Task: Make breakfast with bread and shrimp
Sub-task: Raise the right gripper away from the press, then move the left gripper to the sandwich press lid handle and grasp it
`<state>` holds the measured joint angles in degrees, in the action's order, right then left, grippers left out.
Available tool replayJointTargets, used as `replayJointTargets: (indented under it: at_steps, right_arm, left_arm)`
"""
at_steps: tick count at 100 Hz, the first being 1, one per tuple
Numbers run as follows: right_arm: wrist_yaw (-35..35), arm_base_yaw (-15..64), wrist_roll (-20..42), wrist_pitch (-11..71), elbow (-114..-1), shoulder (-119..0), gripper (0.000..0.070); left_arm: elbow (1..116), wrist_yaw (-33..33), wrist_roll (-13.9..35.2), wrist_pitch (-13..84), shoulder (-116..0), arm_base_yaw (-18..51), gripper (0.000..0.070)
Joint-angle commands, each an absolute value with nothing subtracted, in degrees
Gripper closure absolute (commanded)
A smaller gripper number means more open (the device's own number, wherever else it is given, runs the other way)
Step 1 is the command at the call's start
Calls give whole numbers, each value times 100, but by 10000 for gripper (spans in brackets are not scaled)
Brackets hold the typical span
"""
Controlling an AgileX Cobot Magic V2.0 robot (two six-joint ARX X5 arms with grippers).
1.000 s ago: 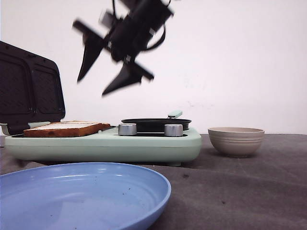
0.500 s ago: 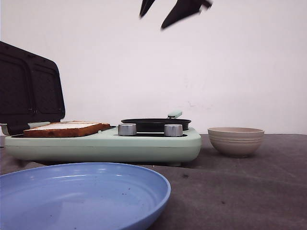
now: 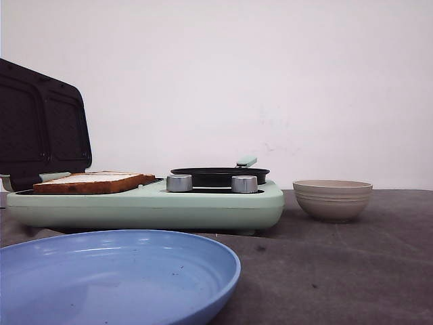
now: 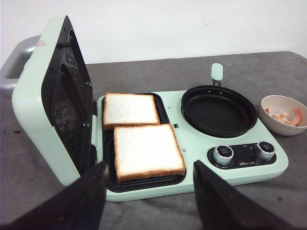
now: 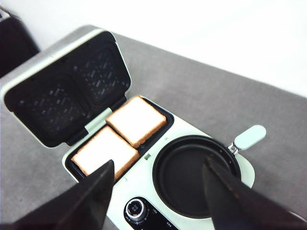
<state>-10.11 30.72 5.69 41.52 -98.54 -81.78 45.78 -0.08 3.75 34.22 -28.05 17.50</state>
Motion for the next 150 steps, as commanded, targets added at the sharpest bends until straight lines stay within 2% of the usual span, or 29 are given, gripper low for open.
replayJointTargets:
  at_steps: [1, 31, 50, 70, 100, 144, 150]
  right_arm:
    - [-895, 3109, 478, 3948, -9548, -7983, 342]
    - [-578, 3114, 611, 2244, -6370, -6064, 359]
    - [-248, 3114, 910, 1619, -4807, -5092, 359]
    - [-93, 3153, 1140, 1321, -3680, -4427, 360]
    - [158, 3341, 1483, 884, -2582, -3948, 360]
    - [152, 3356, 1485, 906, -2545, -3957, 359]
    - [154, 3356, 1483, 904, -2545, -3957, 359]
  left_arm:
    - [4600, -23, 307, 3367, -2803, 1769, 427]
    - [4600, -23, 309, 3361, -2803, 1769, 428]
    - [4600, -21, 309, 3345, -2803, 1769, 427]
    - [4600, -21, 329, 3345, -2803, 1769, 427]
    - [4600, -21, 419, 3389, -2803, 1769, 428]
    - [4600, -21, 421, 3531, -2803, 1769, 428]
    - [4602, -21, 567, 3546, -2803, 1769, 428]
